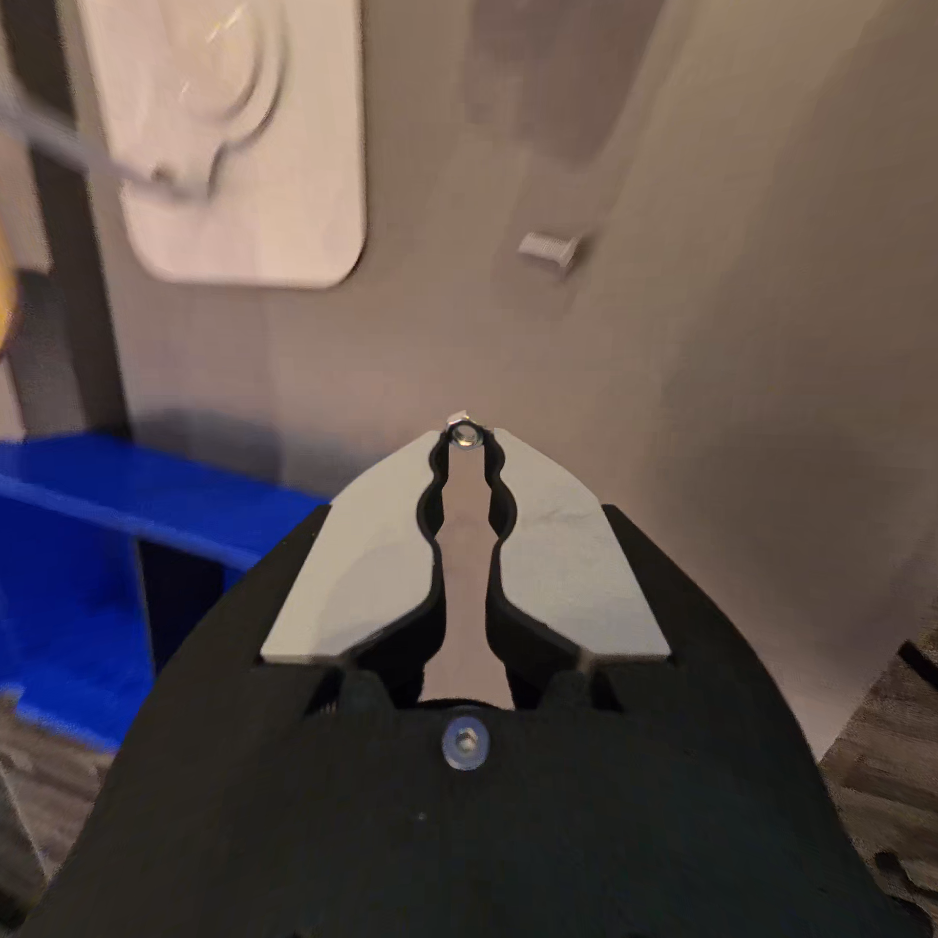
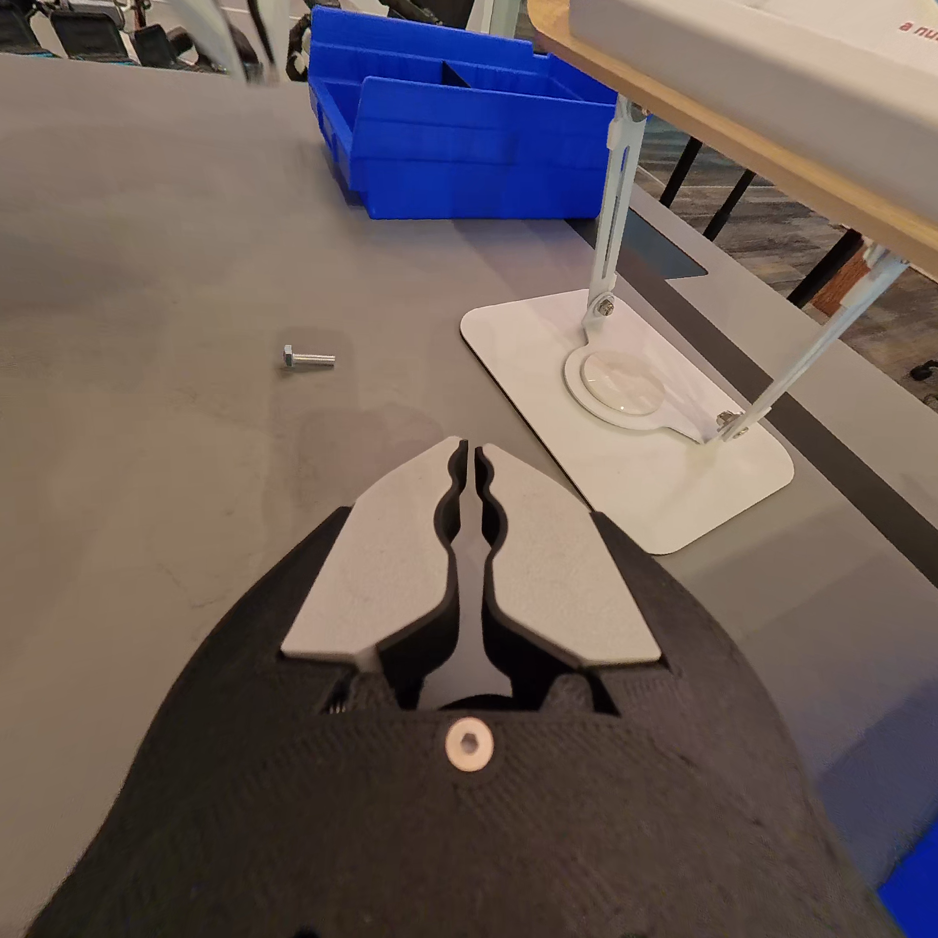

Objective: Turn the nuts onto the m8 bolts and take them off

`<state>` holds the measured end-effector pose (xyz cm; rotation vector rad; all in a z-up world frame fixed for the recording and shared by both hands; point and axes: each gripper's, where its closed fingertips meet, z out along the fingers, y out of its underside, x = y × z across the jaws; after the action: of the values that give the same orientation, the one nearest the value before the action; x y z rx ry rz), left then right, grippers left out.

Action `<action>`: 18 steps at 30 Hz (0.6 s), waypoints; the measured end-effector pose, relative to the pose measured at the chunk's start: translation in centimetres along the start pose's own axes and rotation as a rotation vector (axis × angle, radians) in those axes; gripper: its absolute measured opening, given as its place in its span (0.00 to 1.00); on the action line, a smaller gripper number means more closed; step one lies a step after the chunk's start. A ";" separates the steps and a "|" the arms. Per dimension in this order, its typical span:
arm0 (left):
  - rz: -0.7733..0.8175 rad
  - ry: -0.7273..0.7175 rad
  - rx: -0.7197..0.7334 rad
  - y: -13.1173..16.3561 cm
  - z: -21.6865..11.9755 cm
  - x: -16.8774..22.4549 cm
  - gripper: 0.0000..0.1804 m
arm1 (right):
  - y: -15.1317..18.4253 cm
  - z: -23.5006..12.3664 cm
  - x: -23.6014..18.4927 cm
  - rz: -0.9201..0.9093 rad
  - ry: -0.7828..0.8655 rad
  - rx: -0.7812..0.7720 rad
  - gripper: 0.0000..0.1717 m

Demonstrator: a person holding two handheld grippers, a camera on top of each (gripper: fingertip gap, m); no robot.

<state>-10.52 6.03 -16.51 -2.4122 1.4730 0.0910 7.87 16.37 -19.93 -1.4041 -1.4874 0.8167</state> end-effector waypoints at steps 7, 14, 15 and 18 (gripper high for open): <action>-0.012 0.162 0.063 -9.2 7.6 4.3 0.07 | 0.3 -0.2 0.5 0.001 0.012 0.000 0.01; -0.021 0.181 -0.058 -9.2 11.6 4.7 0.07 | 0.5 -0.2 0.5 0.020 -0.001 0.005 0.01; -0.040 0.205 -0.063 -9.1 11.9 5.0 0.07 | 0.5 -0.2 0.5 0.022 -0.002 0.006 0.01; -0.058 0.216 -0.062 -9.0 12.6 5.2 0.08 | 0.5 -0.2 0.4 0.025 -0.004 0.007 0.01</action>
<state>1.19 9.06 -27.48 -2.5814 1.5075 -0.1438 8.24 16.83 -20.26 -1.4186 -1.4717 0.8404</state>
